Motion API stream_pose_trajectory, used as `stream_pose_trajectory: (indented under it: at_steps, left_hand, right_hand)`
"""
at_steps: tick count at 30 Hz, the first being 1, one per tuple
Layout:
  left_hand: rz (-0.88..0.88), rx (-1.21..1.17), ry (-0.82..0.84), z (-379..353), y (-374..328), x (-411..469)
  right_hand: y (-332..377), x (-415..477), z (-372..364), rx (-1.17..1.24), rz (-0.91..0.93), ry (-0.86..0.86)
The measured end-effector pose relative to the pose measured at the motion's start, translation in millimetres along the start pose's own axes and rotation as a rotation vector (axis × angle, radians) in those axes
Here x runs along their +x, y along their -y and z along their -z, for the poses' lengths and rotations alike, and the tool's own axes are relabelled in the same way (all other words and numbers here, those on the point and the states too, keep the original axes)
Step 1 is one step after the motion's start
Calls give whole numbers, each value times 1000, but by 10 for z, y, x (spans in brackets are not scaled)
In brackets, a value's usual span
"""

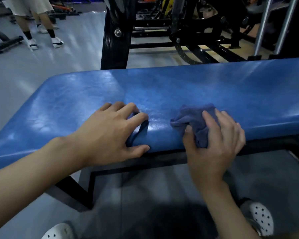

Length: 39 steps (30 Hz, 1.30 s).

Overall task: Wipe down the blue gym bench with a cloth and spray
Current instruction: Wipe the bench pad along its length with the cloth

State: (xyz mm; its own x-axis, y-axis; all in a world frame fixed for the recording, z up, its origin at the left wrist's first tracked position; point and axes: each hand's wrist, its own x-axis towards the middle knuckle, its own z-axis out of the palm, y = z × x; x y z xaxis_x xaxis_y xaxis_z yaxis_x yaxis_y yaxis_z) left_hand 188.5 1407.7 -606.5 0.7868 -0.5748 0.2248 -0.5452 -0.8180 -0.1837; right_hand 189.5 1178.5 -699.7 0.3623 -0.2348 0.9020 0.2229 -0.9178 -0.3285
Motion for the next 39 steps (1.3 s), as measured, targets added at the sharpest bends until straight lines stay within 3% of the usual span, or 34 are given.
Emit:
stream_pose_trajectory:
  at_steps: [4,11,13,15,18,24,30,36,39]
  left_hand:
    - [114,42,11,-28,-191,15]
    - [245,56,-4,-72,-409,2]
    - [294,49,20,-88,-423,-2]
    - [316,52,18,-56,-650,93]
    - [269,35,67,-92,-735,162]
    - [310,24,76,-28,-839,292]
    - [369,-89,140,-3,-823,379]
    - [436,-127,203,79,-869,445]
    - [451,-49,195,50,-931,449]
  right_hand:
    - [151,-35,-24,-1,-83,1]
    - [-466,201,144,79,328,139]
    - [-615,255,111,66,272,132]
    - [-662,275,219,69,103,101]
    - [-270,122,144,18,-104,124]
    - [-673,321,246,10,149,227]
    - [-864,527,347,8,-132,279]
    - [-483,397,304,162,-158,245]
    - [-567,353,273,176,-45,182]
